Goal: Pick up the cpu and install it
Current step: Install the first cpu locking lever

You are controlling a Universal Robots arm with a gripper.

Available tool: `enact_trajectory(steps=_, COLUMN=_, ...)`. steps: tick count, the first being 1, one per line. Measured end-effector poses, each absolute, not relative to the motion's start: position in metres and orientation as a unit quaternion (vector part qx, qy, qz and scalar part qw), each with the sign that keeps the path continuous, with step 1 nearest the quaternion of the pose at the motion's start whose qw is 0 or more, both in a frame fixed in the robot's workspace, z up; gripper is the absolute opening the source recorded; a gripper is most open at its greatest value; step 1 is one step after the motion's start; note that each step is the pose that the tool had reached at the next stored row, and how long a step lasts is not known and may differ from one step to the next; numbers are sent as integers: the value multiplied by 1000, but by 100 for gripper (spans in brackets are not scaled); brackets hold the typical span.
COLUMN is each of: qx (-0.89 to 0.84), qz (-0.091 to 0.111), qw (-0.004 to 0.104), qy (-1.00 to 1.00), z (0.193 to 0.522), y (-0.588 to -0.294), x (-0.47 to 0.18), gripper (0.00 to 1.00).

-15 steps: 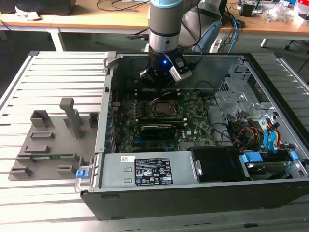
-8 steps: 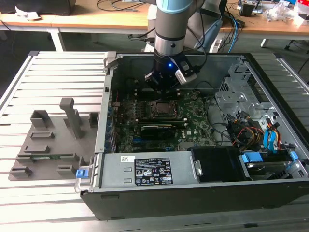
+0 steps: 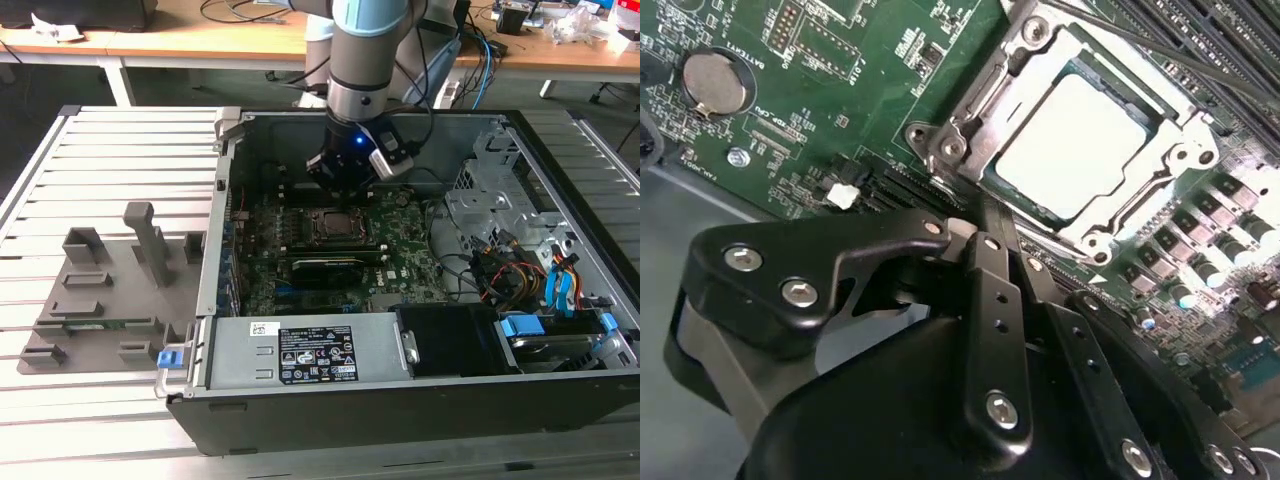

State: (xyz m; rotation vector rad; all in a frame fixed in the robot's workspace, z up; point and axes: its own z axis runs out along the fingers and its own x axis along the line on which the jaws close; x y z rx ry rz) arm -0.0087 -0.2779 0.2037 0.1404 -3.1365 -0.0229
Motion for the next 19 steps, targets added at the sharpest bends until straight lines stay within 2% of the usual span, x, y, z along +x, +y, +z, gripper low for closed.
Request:
enact_trajectory(steps=11, qx=45, qz=-7, qw=1, qy=-999, z=208, y=-281, x=-3, gripper=11)
enact_trajectory(steps=19, qx=45, qz=-7, qw=1, qy=-999, z=208, y=-310, x=-3, gripper=11)
